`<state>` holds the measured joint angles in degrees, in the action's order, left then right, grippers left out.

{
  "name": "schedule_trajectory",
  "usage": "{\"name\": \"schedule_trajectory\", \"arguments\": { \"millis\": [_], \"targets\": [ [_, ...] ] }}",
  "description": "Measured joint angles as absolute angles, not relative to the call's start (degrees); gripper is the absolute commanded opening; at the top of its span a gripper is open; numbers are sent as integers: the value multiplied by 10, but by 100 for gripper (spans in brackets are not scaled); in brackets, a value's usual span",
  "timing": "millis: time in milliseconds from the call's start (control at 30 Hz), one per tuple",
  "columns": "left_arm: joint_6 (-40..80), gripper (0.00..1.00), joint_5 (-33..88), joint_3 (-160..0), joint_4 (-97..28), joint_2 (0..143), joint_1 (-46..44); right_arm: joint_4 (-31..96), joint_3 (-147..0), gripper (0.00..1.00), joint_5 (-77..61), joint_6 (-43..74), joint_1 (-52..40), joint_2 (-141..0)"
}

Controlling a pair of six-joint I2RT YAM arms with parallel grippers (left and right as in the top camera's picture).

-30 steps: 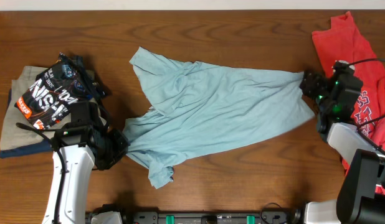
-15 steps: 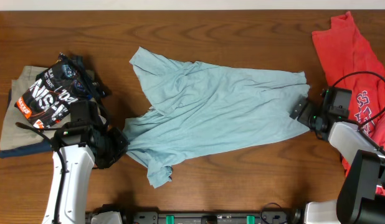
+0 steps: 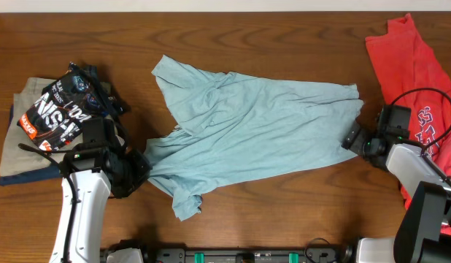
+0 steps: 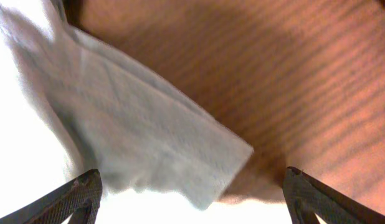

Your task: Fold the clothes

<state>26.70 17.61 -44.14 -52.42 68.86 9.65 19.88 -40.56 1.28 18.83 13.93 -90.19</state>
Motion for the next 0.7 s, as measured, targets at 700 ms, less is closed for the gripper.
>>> {"name": "schedule_trajectory", "arguments": {
  "millis": [700],
  "targets": [
    [267, 6, 176, -441, -525, 689, 96, 154, -411, 50, -5, 187, 139, -923]
  ]
}}
